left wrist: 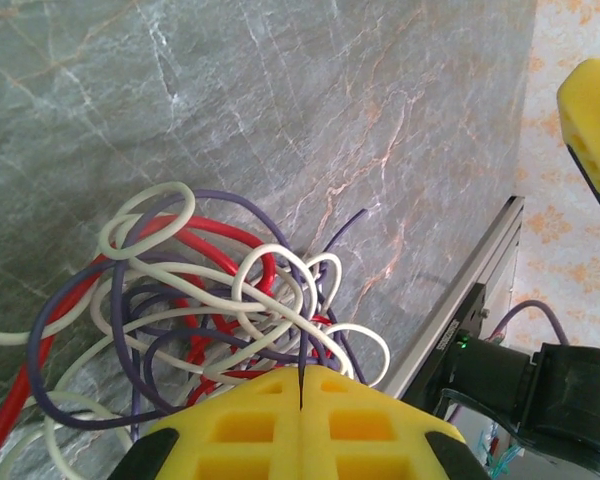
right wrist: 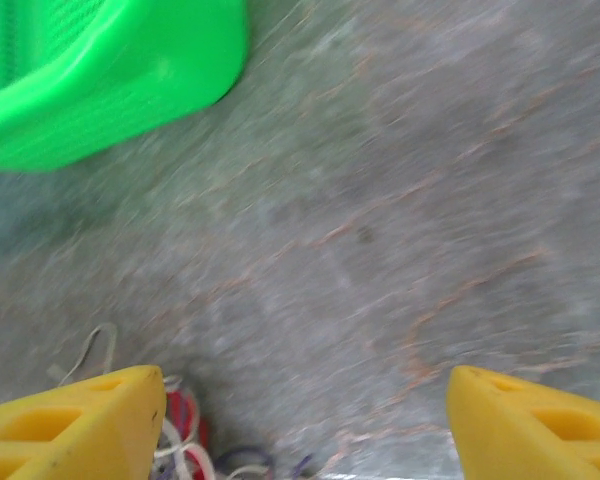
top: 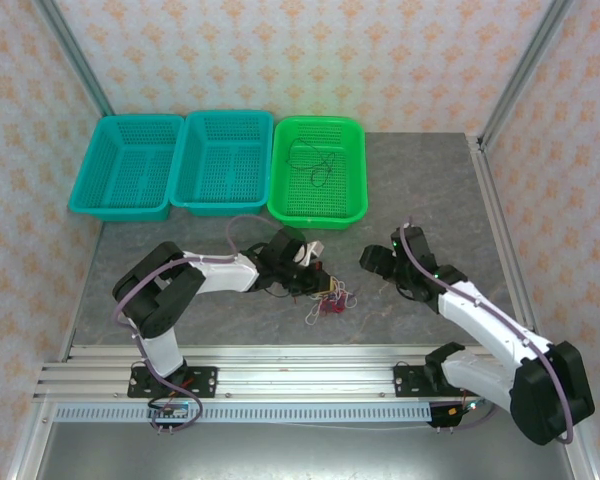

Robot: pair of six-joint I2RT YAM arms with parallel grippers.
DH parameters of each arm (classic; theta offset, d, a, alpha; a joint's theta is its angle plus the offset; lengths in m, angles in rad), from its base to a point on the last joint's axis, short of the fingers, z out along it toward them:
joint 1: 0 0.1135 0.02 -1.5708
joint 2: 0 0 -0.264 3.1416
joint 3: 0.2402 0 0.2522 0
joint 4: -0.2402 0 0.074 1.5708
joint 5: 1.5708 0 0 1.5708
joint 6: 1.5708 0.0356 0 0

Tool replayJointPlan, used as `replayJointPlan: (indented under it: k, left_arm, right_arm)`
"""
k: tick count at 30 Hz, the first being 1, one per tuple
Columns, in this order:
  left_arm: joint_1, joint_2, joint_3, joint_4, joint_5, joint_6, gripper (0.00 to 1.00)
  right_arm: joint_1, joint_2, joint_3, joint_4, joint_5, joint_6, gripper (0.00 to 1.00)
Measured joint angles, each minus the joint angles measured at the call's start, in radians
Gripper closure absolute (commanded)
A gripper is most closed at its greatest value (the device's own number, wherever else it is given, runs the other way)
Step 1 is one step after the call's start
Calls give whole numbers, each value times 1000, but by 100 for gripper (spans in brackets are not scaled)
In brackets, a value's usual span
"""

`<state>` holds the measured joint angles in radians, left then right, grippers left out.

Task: Untangle the cables

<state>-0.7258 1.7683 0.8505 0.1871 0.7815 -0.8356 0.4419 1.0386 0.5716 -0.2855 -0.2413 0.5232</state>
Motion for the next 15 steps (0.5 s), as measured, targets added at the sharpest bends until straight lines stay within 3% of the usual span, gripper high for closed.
replayJointPlan:
  k: [3,7,15]
  left_arm:
    - [0,0,14,-44,-1,34,100]
    - [0,-4,36,-79,-2,68,100]
    - [1,-16,40,-103,-4,86,100]
  right_arm:
    - [79,45,0,48,-95,0,28]
    - [155,125,0,90,-180,11,54]
    - [157,213,-56,176,-243,42,54]
